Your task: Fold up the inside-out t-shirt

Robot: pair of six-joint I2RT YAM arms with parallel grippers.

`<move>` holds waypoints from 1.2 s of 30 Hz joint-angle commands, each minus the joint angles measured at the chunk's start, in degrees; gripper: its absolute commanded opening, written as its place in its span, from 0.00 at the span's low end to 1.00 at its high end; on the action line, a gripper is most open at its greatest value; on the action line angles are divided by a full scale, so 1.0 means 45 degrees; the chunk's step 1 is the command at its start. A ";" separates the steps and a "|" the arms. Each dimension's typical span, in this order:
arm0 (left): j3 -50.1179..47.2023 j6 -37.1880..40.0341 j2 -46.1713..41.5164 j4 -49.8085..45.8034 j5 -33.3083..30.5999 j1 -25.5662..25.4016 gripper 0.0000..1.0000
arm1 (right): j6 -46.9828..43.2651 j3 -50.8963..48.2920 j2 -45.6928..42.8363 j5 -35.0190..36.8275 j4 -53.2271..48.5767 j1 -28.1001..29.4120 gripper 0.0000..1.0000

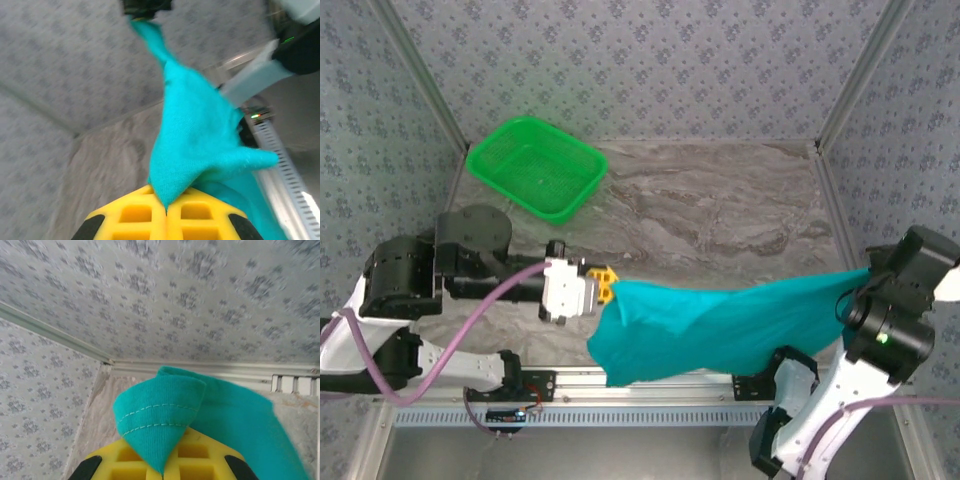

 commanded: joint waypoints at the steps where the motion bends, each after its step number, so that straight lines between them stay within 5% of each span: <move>1: -0.0084 -0.0592 0.0433 0.0052 0.2161 0.3504 0.00 | 0.0838 -0.1680 0.1594 -0.0825 0.1585 0.0636 0.00; 4: -0.1597 -0.1442 0.1315 0.1540 0.5454 0.7443 0.00 | 0.1220 -0.2775 0.2889 0.0996 0.2870 0.2764 0.00; 9: -0.2469 -0.2140 0.4913 0.3752 0.7160 1.1060 0.00 | 0.2023 -0.3799 0.6358 0.2225 0.5625 0.4920 0.00; 15: 0.1844 -0.0145 1.1431 0.2155 0.5318 1.1707 0.00 | 0.2991 -0.1509 1.2204 0.2128 0.7086 0.5344 0.00; 17: 0.3637 -0.0572 1.3407 0.2239 0.5039 1.1822 0.10 | 0.3007 -0.0386 1.3768 0.2005 0.7179 0.5359 0.00; 18: 0.4853 -0.1102 1.4328 0.2336 0.4625 1.1825 0.28 | 0.3038 0.0237 1.4409 0.1980 0.7086 0.5307 0.08; 19: 0.5998 -0.1886 1.5042 0.2521 0.3877 1.1828 0.34 | 0.2956 0.0610 1.4863 0.1929 0.7130 0.5280 0.22; 22: 0.9893 -0.3356 1.6957 0.2103 0.2303 1.1866 0.48 | 0.2708 0.1612 1.5633 0.1121 0.7081 0.4953 0.41; 25: 1.0989 -0.4453 1.7074 0.1797 0.2216 1.1866 0.51 | 0.2254 0.1367 1.5234 0.0855 0.6985 0.4742 0.51; 28: 0.8958 -0.5376 1.5693 0.1880 0.2825 1.1531 0.50 | 0.1567 0.0146 1.4154 0.0564 0.7173 0.4434 0.53; 36: -0.3781 -0.6606 0.9874 0.7078 0.2459 0.8270 0.51 | -0.0098 -0.5046 1.0358 0.0325 0.6615 0.4036 0.54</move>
